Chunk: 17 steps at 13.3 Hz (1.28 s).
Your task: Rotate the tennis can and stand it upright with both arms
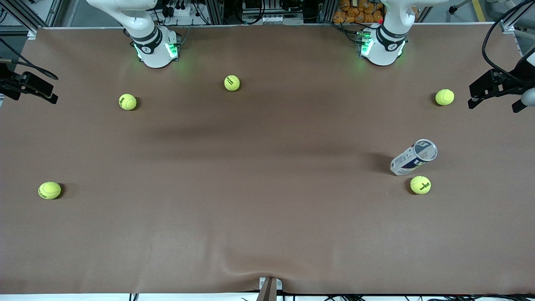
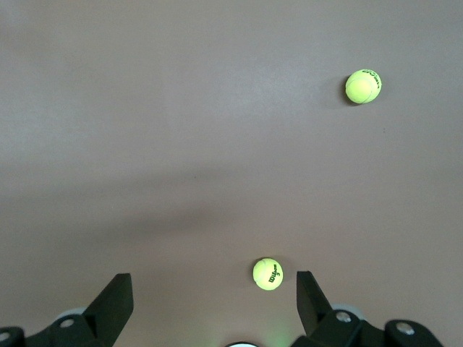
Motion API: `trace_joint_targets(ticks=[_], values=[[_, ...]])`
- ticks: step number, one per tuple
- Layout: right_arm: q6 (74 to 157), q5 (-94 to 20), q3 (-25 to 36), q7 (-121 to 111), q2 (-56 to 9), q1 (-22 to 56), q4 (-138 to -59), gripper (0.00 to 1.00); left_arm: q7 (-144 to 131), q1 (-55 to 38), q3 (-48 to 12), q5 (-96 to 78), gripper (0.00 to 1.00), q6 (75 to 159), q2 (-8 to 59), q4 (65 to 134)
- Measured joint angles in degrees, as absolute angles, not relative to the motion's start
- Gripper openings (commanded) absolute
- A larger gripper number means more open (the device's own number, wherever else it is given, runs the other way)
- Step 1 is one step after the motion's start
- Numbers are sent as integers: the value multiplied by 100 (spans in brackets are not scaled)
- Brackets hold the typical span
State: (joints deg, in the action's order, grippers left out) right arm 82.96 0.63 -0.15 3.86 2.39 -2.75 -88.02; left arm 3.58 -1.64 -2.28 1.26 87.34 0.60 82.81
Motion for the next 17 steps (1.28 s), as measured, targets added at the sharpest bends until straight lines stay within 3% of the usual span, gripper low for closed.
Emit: trace_joint_targets(ticks=[5,17], values=[[8295,63,-12,387,239,-275,-8803,100,15,-197,-332,-8,100,8566,-200,8636],[8292,63,-44,387,238,-274,-8816,100,-944,-237,-614,-23,100,8480,-215,8714]])
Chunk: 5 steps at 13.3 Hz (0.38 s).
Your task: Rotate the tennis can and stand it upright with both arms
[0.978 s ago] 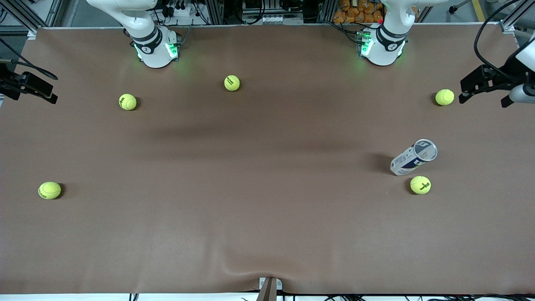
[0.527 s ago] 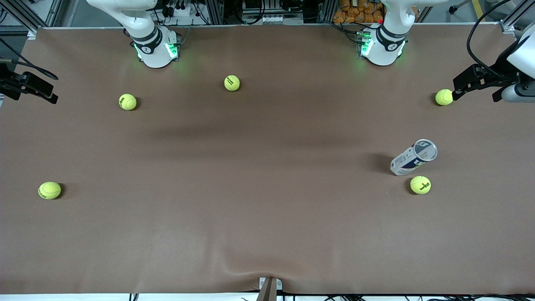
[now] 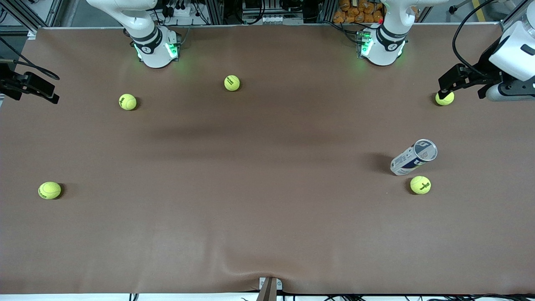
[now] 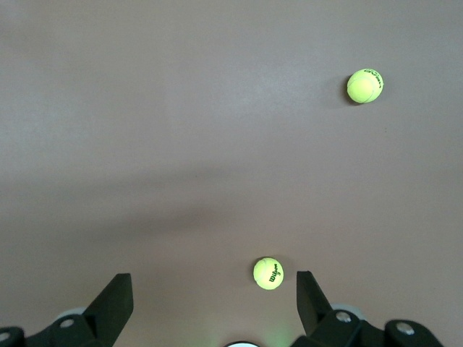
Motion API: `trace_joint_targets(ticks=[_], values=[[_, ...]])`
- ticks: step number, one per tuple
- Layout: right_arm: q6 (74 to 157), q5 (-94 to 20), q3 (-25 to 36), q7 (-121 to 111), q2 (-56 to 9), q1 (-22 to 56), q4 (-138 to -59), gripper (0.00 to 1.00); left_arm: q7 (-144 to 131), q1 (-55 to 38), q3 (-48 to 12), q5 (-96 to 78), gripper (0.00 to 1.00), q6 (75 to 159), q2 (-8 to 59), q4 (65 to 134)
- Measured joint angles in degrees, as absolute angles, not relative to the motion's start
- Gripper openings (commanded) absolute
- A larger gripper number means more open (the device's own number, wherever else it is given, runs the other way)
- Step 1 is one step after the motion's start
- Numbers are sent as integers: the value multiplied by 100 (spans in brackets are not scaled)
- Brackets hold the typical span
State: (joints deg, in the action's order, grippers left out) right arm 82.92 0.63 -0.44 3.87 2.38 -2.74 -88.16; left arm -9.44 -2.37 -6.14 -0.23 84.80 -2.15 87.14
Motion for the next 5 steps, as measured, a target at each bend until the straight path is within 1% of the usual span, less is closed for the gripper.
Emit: trace_joint_targets(ticks=[5], values=[[8292,63,-47,387,237,-274,-8819,100,-944,-193,-569,-22,100,8480,-204,8711]])
